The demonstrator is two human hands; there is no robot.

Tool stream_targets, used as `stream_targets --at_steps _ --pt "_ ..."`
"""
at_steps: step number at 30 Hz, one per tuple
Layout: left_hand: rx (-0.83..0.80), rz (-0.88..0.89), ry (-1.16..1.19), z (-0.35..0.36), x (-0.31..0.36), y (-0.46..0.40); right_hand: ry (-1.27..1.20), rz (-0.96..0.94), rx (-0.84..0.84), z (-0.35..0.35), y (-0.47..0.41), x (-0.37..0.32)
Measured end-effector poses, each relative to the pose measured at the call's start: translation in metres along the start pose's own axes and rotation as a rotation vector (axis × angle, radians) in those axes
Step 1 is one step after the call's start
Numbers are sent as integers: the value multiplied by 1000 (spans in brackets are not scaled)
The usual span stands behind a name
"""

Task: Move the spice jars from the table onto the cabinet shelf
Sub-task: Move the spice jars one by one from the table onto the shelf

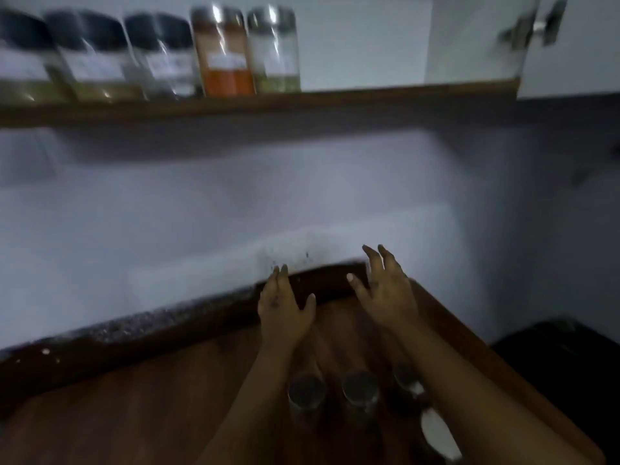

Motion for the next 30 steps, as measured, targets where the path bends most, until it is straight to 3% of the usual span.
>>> stream_targets --at_steps 5,9,11,15,20,24,28,30 --pt "-323 -83 53 86 -24 92 72 298 -174 23 85 92" --pt "-440 -82 53 116 -22 136 187 379 -260 32 133 123" --pt "-446 -48 41 120 -16 152 292 393 -306 37 156 135" --pt "-377 -7 39 118 0 175 348 591 -458 38 202 177" --pt "-442 -106 49 131 19 216 157 495 -500 22 206 199" --pt "-566 -45 94 142 53 248 -3 511 -474 3 181 177" --pt "-346 -75 328 116 86 246 -253 506 -505 -17 160 135" --pt "-325 -145 448 101 87 238 -277 420 -572 -28 154 119"
Point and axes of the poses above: each hand's wrist, its own y-axis away from the middle knuckle, its own z-axis out of the palm, x = y × z, the point moved 6 cm from there along -y, towards the middle knuckle, and after that the axes turned 10 degrees about -y, right-handed, at the moved point
